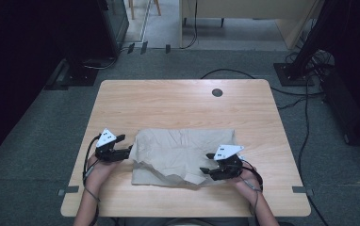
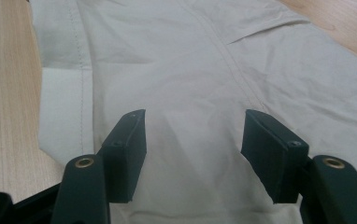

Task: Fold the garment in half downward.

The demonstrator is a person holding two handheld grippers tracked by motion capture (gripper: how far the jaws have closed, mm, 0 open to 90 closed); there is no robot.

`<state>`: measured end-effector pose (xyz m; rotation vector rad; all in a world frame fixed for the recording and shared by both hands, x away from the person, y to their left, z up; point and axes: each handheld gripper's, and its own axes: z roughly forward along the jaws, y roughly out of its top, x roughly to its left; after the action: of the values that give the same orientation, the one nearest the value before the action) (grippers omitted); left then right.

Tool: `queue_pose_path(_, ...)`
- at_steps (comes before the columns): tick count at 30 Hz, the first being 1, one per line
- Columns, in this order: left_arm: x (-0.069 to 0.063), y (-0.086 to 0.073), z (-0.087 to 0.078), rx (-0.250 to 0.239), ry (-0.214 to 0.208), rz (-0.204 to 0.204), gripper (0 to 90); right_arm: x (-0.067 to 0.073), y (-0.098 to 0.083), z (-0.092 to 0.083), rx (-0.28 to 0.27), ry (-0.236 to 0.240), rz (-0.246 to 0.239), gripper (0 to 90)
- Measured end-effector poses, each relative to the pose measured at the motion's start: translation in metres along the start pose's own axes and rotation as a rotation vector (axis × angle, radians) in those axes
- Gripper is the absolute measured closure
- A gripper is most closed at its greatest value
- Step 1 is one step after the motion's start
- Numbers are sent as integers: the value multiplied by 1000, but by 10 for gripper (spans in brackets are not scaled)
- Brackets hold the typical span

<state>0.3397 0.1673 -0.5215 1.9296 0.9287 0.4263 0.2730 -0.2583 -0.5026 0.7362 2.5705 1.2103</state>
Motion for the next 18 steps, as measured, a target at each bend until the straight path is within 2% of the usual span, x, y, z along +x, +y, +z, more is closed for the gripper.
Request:
queue_pose_path(2,-4,0,1,-9,-11,15,296,1,1,1,1,2,1,398)
queue_pose_path(4,-9,1,3,3,-27,29,296,1,2,2,1,3,-2,399)
queue_pose_path(6,-15,2,6,22,-39,68,296,2,2,3,0,5,-5,398)
queue_pose_path(8,-20,2,7,37,-81,85,296,3,2,4,4,7,-8,398)
queue_pose_path(11,-24,3,4,1,-147,104,296,3,2,4,3,8,-7,398)
queue_pose_path(13,-24,5,0,-41,-173,90,296,3,3,4,2,8,-7,397)
queue_pose_path(14,-23,6,-2,-58,-172,79,296,3,3,4,2,9,-6,397)
queue_pose_path(15,-21,7,-3,-58,-151,81,296,3,3,4,2,9,-6,396)
queue_pose_path(18,-17,7,-2,-13,-40,104,296,3,3,4,2,9,-9,397)
